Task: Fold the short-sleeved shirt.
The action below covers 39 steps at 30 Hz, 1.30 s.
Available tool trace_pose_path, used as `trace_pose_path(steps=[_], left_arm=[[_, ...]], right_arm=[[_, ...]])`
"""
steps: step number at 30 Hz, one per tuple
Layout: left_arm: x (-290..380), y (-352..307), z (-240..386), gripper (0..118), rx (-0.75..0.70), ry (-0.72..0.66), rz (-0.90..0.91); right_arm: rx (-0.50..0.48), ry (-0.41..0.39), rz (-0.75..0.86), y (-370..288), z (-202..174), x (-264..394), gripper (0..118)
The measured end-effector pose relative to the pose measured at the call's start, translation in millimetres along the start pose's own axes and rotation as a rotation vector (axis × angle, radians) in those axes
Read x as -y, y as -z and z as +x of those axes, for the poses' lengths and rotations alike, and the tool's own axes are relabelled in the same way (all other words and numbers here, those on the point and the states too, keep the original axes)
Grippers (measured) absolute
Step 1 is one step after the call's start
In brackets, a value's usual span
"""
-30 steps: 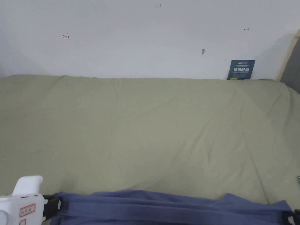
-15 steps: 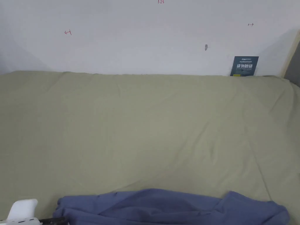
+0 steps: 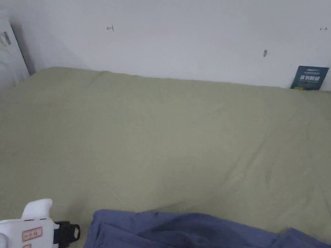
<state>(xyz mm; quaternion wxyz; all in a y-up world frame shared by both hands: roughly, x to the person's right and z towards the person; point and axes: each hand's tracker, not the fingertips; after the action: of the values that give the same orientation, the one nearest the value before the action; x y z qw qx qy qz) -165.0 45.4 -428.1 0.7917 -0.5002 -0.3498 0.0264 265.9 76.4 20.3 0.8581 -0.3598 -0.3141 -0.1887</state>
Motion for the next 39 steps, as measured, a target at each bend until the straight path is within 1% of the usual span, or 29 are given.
trace_pose_path(steps=[4,5,6,7,8,9,10,11,12,14,15,16,19,20,21,23,25,26,27,28,29,30,31,32,33,35,36,38,39], left_arm=[[-14,10,-11,0,0.062,-0.035,-0.007],[-18,13,-14,8,0.098,-0.048,-0.031],[-22,16,-18,13,0.141,-0.062,-0.058],[-25,21,-22,21,0.182,-0.075,-0.085],[-28,21,-23,21,0.209,-0.07,-0.107],[-29,28,-25,75,0.236,-0.046,-0.133],[-28,35,-27,117,0.243,-0.056,-0.181],[-28,27,-39,118,0.263,-0.061,-0.217],[-12,34,-40,116,0.298,-0.125,-0.213],[8,43,-49,116,0.329,-0.167,-0.232],[16,47,-52,116,0.328,-0.156,-0.215],[-26,69,-51,116,0.33,-0.136,-0.231],[-22,85,-53,116,0.346,-0.145,-0.229],[-24,76,-32,116,0.367,-0.135,-0.219],[-25,77,-28,116,0.377,-0.138,-0.226],[-24,79,-20,116,0.375,-0.108,-0.252],[-33,89,-25,114,0.419,-0.079,-0.292],[-34,91,-23,108,0.435,-0.07,-0.31],[-34,95,-22,85,0.466,-0.058,-0.314],[-32,99,-25,47,0.443,-0.063,-0.317],[-29,103,-24,10,0.379,-0.044,-0.314],[-25,114,-26,10,0.338,-0.049,-0.336],[-23,120,-32,10,0.332,-0.1,-0.333],[-14,107,-12,10,0.371,-0.107,-0.34],[-12,102,-8,9,0.385,-0.102,-0.297],[-5,93,-2,9,0.356,-0.081,-0.272],[-16,92,-10,10,0.349,-0.09,-0.266],[-16,89,-11,9,0.342,-0.128,-0.259],[-14,86,-9,9,0.349,-0.123,-0.252]], right_arm=[[-0.041,0.0,0.009,-5,-23,2,0],[-0.055,0.017,0.004,-1,-20,4,0],[-0.067,0.021,0.003,0,-22,5,0],[-0.078,0.024,0.003,0,-25,6,0],[-0.081,0.027,-0.002,0,-28,6,0],[-0.079,0.021,-0.005,-2,-39,5,0],[-0.082,0.023,-0.007,-2,-42,6,0],[-0.086,0.023,-0.016,-1,-44,7,0],[-0.087,0.017,-0.021,-1,-47,8,0],[-0.084,0.007,-0.021,-1,-53,9,0],[-0.085,0.008,-0.021,-2,-54,9,0],[-0.084,0.009,-0.019,-2,-54,9,0],[-0.07,0.02,-0.021,0,-46,8,0],[-0.055,0.024,-0.02,0,-44,9,0],[-0.059,0.021,-0.023,1,-44,7,0],[-0.043,0.027,-0.029,3,-38,6,0],[-0.039,0.038,-0.035,9,-22,7,0],[-0.029,0.049,-0.034,10,-17,6,0],[-0.026,0.056,-0.032,11,-12,6,0],[-0.016,0.064,-0.031,11,-8,5,0],[-0.016,0.069,-0.03,9,-7,1,0],[-0.01,0.075,-0.028,9,-4,0,0],[0.003,0.081,-0.027,8,-1,-1,0],[0.005,0.084,-0.027,7,4,-1,0],[0.008,0.088,-0.026,6,10,-2,0],[0.013,0.087,-0.015,-1,14,-2,0],[0.013,0.084,-0.011,-3,15,-2,0],[0.02,0.082,-0.003,-8,15,-5,0],[0.019,0.084,0.002,-10,16,-5,0]])
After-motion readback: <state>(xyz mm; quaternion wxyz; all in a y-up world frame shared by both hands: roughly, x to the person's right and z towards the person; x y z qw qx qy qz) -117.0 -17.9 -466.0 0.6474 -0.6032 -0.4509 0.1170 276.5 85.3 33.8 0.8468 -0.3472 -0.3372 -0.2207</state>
